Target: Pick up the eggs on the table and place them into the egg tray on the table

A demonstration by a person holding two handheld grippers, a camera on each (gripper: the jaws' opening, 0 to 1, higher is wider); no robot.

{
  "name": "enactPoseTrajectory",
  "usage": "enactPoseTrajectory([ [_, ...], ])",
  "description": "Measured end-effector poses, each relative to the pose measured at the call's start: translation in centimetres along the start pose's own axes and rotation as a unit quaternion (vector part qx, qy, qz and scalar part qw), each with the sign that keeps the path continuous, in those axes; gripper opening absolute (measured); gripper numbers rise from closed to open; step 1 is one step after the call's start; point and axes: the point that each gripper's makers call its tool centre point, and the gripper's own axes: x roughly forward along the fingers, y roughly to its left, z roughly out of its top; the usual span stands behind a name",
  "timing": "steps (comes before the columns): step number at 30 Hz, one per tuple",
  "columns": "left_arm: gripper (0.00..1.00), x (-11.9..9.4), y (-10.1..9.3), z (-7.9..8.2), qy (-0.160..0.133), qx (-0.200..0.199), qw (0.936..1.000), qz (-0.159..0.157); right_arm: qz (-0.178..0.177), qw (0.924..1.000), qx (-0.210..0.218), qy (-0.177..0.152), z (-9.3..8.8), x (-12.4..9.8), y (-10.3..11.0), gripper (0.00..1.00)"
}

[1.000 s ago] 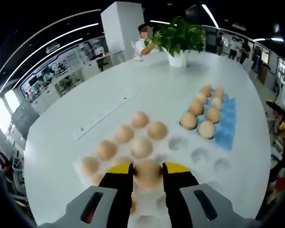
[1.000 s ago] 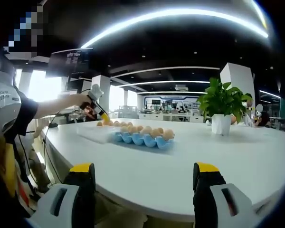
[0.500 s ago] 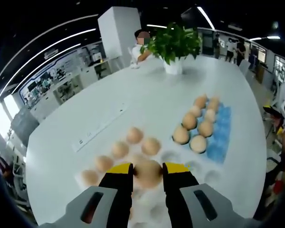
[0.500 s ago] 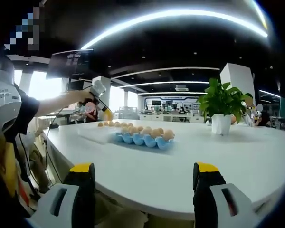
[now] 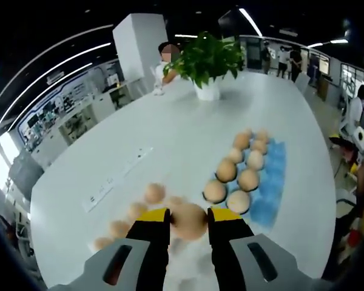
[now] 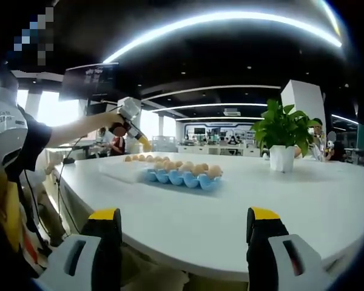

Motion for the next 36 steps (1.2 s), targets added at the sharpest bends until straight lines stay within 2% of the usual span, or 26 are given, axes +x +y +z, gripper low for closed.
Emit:
enactPoseTrajectory([
  [7,0.24,0.8,-1.4,2.0,-0.01,0.013,0.9998,-0.012,-0.002,1.0,0.0,-0.003,0.2,-0.3,-0.3,0.89],
  [19,0.24,3.6,-5.4,4.4,-0.018,0.033,0.9979,-0.053,-0.001,1.0,-0.004,-0.008,0.7,-0.3,-0.4,0.89],
  [36,0.24,6.8,-9.1,6.8,-0.026,0.049,0.9943,-0.091,-0.014,0.9999,-0.002,-0.004,0.4,-1.3,-1.2,0.89],
])
